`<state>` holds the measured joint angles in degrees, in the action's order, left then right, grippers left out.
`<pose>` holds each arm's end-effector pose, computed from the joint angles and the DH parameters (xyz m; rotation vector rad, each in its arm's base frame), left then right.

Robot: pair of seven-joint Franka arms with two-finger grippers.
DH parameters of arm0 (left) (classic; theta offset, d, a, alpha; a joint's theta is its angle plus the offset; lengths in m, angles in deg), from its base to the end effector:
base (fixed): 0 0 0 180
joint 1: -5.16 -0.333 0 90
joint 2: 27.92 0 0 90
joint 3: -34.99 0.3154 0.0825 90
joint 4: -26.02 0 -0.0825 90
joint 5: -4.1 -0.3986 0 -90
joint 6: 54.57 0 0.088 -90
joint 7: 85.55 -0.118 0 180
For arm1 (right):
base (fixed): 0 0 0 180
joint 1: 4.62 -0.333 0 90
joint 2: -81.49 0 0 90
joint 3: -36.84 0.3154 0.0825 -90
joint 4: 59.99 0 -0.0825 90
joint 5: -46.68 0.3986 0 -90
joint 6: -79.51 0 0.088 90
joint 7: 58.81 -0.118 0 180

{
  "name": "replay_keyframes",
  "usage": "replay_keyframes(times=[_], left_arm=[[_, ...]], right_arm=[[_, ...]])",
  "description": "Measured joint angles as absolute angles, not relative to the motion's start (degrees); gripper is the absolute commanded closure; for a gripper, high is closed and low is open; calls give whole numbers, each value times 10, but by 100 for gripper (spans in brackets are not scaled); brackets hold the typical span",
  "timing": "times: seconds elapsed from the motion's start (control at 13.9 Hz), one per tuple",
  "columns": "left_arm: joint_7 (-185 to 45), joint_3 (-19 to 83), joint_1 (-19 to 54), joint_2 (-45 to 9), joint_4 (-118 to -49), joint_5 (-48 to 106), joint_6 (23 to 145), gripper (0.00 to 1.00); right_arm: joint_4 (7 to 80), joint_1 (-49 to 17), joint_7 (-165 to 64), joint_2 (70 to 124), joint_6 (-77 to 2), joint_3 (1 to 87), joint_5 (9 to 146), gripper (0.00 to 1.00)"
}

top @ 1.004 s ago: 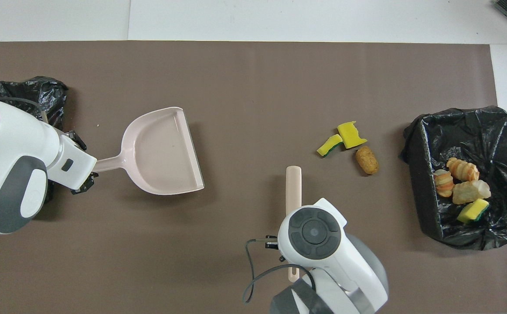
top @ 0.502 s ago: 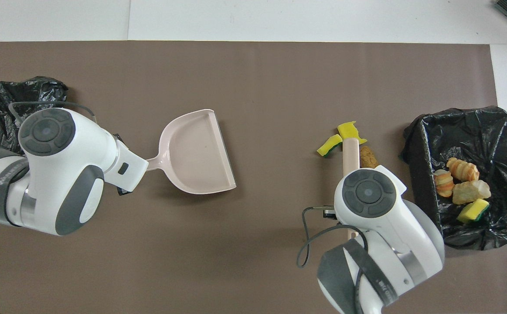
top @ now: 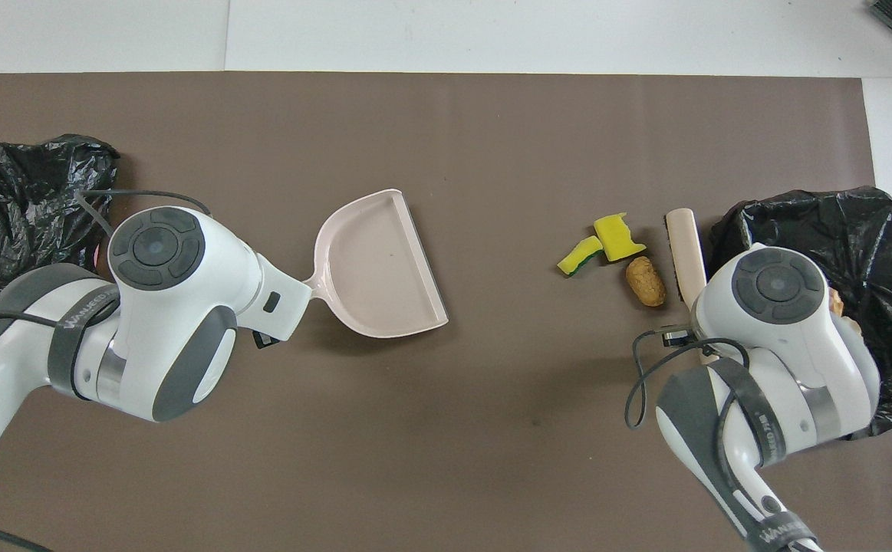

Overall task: Sweep and dump trash in bin
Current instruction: 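Move the brush behind the remaining pieces with the right gripper, then sweep the sponge and bread pieces into the dustpan with the right gripper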

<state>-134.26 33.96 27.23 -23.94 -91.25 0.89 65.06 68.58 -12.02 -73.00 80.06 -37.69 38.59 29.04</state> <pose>0.5279 -0.2215 0.3853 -2.4861 1.8542 0.0589 0.5069 0.0618 0.3465 2.8440 0.1102 -0.1658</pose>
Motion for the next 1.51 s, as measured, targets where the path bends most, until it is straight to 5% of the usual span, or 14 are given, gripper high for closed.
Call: replay_keyframes(times=[1.51], left_arm=[[-1304, 341, 297, -229, -926, 10, 653, 100]], right_arm=[[586, -278, -726, 918, -405, 402, 501, 100]])
